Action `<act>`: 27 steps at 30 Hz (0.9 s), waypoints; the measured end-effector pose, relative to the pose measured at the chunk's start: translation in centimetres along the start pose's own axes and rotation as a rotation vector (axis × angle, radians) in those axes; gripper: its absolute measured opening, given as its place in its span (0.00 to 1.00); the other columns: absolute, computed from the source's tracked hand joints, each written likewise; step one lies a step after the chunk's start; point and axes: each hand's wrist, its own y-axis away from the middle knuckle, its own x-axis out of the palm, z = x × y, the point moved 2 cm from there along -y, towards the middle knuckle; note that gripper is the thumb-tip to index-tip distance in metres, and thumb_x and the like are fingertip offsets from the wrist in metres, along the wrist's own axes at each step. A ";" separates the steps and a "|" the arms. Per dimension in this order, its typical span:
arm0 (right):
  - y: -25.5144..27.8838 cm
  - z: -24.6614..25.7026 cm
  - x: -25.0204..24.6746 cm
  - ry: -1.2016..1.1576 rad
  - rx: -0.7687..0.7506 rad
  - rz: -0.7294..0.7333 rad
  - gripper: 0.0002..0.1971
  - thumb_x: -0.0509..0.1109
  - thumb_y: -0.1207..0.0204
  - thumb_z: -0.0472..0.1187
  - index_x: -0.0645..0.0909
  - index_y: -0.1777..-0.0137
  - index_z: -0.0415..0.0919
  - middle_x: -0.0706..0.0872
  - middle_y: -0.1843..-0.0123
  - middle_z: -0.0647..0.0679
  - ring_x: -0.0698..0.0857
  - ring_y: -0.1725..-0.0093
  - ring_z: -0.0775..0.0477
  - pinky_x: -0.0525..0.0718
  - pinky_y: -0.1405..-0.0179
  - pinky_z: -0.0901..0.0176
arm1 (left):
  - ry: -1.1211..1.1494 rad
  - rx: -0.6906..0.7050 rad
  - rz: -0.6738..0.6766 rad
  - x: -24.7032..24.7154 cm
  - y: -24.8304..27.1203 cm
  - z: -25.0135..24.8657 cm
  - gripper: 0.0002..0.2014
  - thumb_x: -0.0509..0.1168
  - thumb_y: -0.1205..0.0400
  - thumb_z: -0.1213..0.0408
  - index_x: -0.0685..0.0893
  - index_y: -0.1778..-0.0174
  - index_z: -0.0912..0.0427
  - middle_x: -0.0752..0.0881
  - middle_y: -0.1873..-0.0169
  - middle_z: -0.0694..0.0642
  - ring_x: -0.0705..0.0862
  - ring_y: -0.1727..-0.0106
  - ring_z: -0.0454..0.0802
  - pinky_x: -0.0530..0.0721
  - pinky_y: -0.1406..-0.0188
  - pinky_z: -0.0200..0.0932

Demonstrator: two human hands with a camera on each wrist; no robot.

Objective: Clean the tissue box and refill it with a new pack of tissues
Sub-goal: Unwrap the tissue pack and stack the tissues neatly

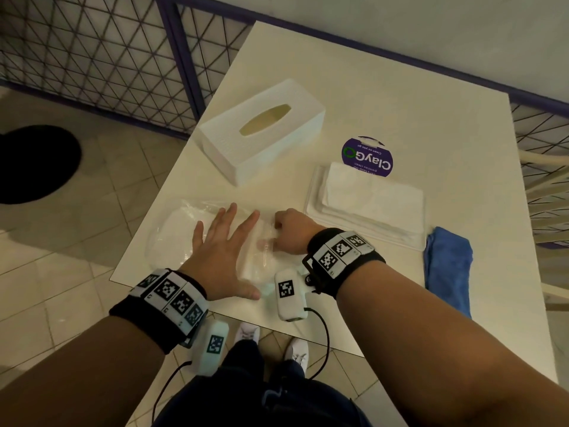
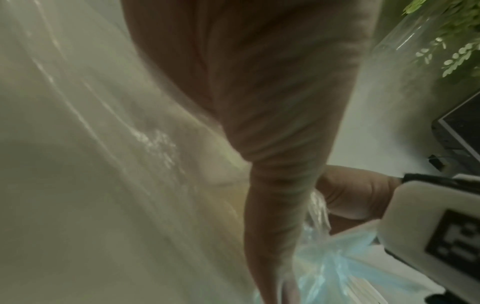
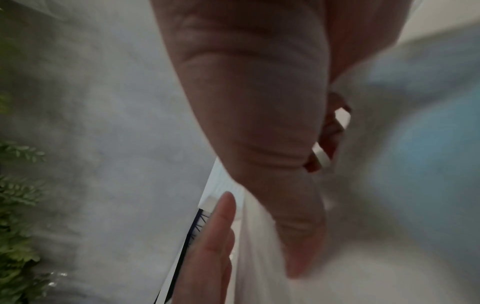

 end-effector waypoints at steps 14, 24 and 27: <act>0.4 0.3 0.0 -0.215 0.018 0.162 0.32 0.74 0.29 0.58 0.78 0.34 0.35 0.84 0.40 0.43 0.81 0.39 0.41 0.77 0.42 0.54 | 0.042 0.021 -0.023 0.6 -0.1 -0.2 0.69 0.73 0.45 0.28 0.23 0.26 0.34 0.26 0.20 0.51 0.26 0.20 0.51 0.29 0.25 0.65; 1.3 -0.4 0.3 -0.610 0.040 0.107 0.17 0.75 0.28 0.52 0.85 0.44 0.43 0.88 0.60 0.53 0.85 0.60 0.52 0.81 0.57 0.59 | 0.097 -0.003 -0.048 0.4 -0.2 -0.4 0.70 0.73 0.48 0.26 0.20 0.30 0.30 0.26 0.20 0.50 0.25 0.20 0.51 0.29 0.25 0.66; 1.4 -0.9 0.8 -0.889 0.113 0.123 0.18 0.77 0.31 0.42 0.84 0.42 0.36 0.91 0.49 0.39 0.90 0.50 0.37 0.87 0.43 0.41 | 0.135 -0.020 -0.063 0.3 -0.3 -0.5 0.71 0.74 0.49 0.27 0.23 0.28 0.30 0.27 0.20 0.48 0.26 0.20 0.49 0.27 0.26 0.64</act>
